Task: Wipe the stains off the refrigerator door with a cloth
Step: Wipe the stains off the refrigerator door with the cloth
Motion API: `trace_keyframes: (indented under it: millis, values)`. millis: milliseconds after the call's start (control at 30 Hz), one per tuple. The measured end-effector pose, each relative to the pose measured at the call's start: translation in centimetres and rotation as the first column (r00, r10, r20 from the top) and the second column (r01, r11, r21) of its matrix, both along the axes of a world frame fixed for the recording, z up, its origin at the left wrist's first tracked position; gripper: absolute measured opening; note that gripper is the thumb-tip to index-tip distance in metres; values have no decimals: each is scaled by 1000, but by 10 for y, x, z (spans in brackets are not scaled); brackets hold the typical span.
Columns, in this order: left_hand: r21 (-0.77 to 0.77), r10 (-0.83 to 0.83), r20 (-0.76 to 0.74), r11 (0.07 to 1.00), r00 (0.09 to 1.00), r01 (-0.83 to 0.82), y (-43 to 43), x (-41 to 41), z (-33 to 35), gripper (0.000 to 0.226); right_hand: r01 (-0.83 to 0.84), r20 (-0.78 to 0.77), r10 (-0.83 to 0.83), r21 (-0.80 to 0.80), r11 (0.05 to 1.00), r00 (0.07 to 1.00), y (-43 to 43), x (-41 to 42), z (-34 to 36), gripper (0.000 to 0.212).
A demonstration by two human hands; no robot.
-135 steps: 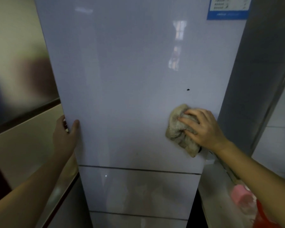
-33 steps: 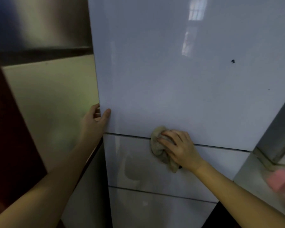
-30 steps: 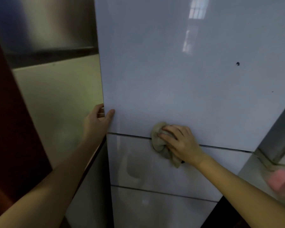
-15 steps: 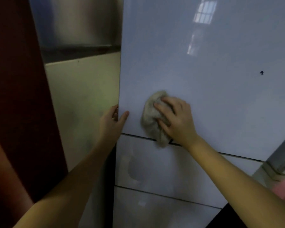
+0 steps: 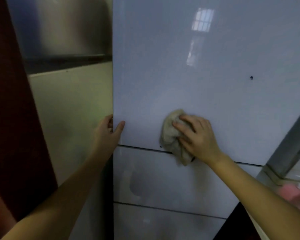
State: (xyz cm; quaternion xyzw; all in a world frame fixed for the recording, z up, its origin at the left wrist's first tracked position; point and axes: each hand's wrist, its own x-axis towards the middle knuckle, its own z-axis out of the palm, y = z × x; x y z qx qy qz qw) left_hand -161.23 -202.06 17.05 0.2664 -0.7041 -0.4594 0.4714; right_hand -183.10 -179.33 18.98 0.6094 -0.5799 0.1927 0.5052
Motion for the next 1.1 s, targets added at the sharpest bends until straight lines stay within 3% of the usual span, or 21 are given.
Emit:
trace_keyframes:
  millis: [233, 333, 500, 633, 833, 1000, 1100]
  values:
    - [-77, 94, -20, 992, 995, -96, 1, -9, 42, 82, 102, 73, -92, -157, 982, 993, 45, -26, 71, 46]
    - [-264, 174, -47, 948, 984, -180, 8, -14, 72, 80, 114, 82, -99, -203, 973, 992, 60, -32, 87, 44]
    - [-612, 407, -45, 710, 912, -348, 29, -28, 108, 79, 113, 91, -91, -277, 954, 992, 85, -35, 114, 42]
    - [-790, 401, -69, 537, 913, -296, 44, -47, 122, 70, 161, 128, -123, -343, 925, 984, 104, -48, 139, 41]
    - [-833, 416, -87, 469, 905, -295, 56, -62, 122, 62, 254, 210, -189, -349, 902, 959, 106, -68, 131, 45]
    - [-853, 441, -98, 425, 892, -304, 51, -65, 117, 64, 172, 68, -162, -200, 965, 985, 94, -65, 76, 47]
    - [-866, 431, -114, 399, 895, -302, 47, -66, 114, 64, 194, 82, -180, -218, 957, 980, 106, -72, 67, 45]
